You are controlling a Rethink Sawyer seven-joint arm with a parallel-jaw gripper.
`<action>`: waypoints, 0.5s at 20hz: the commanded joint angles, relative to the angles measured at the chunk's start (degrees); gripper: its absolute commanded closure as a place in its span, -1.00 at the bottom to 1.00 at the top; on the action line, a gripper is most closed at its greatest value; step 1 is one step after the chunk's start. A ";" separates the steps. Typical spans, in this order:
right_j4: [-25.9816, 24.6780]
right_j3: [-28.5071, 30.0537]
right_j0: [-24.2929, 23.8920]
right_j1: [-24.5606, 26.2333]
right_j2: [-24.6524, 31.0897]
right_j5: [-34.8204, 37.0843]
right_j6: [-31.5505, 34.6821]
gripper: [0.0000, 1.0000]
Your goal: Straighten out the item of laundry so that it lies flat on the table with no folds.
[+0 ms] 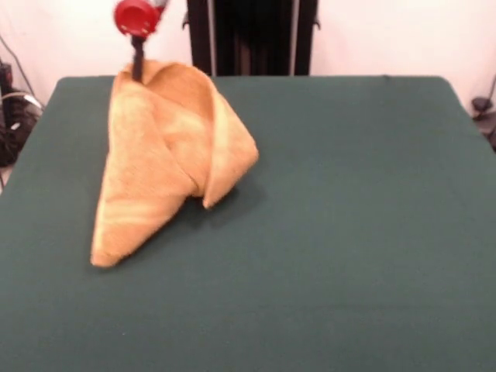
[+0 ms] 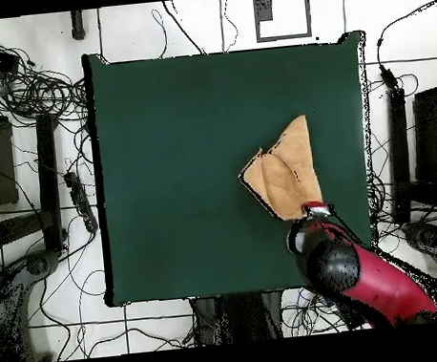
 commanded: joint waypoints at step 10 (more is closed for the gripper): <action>3.14 18.67 -30.77 -28.11 29.68 25.22 -23.67 1.00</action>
